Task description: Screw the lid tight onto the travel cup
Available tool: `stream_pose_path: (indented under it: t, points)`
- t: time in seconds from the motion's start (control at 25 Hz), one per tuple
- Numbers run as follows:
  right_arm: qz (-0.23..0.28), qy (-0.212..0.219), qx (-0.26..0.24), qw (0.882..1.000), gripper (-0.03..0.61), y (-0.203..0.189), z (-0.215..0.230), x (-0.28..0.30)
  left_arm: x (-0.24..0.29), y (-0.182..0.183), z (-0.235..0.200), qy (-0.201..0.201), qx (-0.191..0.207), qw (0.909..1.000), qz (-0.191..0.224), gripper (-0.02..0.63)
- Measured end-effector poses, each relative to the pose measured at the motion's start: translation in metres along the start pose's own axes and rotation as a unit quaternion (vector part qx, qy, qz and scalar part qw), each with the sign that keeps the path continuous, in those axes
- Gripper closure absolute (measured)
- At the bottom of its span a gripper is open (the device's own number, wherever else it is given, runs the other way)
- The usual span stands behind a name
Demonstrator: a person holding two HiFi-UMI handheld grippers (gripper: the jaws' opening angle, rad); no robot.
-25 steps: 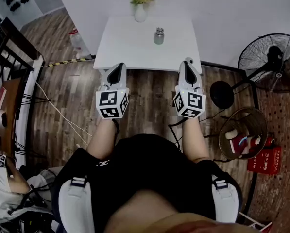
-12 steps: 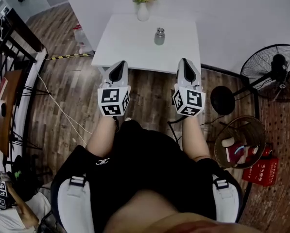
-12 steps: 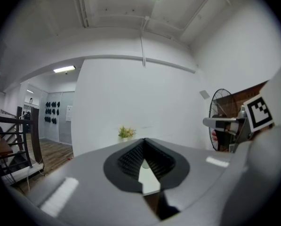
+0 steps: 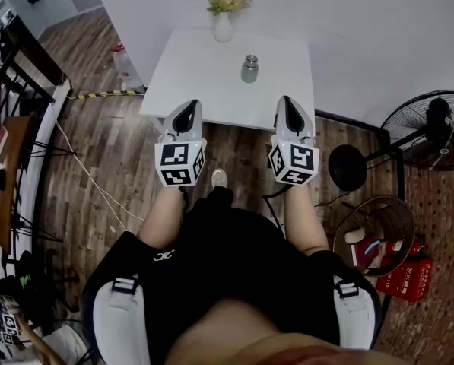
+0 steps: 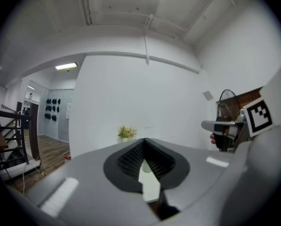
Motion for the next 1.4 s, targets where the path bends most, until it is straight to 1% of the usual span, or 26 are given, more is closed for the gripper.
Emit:
stream_pose_path:
  t: [0.2, 0.32, 0.56, 0.8, 1.0, 1.2, 1.4]
  points:
    - [-0.001, 0.0, -0.004, 1.0, 0.578, -0.008, 0.007, 0.034, 0.04, -0.007, -0.01, -0.012, -0.011, 0.9998, -0.006, 0.561]
    - [-0.004, -0.002, -0.006, 1.0, 0.578, -0.011, 0.012, 0.057, 0.064, -0.006, -0.017, -0.02, -0.014, 0.9997, -0.007, 0.561]
    - [-0.011, -0.007, -0.013, 1.0, 0.578, -0.017, 0.017, 0.112, 0.12, -0.006, -0.046, -0.028, -0.03, 0.999, -0.019, 0.561]
    - [-0.015, -0.024, -0.015, 0.999, 0.578, -0.025, 0.03, 0.174, 0.187, 0.001, -0.072, -0.05, -0.028, 0.9981, -0.022, 0.56]
    - [-0.031, -0.024, -0.015, 0.999, 0.578, -0.042, 0.034, 0.225, 0.237, -0.001, -0.089, -0.066, -0.028, 0.997, -0.031, 0.56]
    - [-0.044, -0.02, -0.016, 0.999, 0.578, -0.057, 0.038, 0.258, 0.268, -0.011, -0.098, -0.082, -0.02, 0.9955, -0.043, 0.56]
    - [-0.054, 0.002, -0.018, 0.998, 0.578, -0.064, 0.058, 0.271, 0.283, -0.016, -0.094, -0.072, -0.023, 0.9958, -0.052, 0.56]
Point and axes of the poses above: the fingertips, and each gripper's own axes: x forward along the fingers, z to its right, y out of its top, the point moved 4 cm from there along -x, backward along the fingers, and after that the axes turned 7 degrees about -y, right-handed, at the moved point
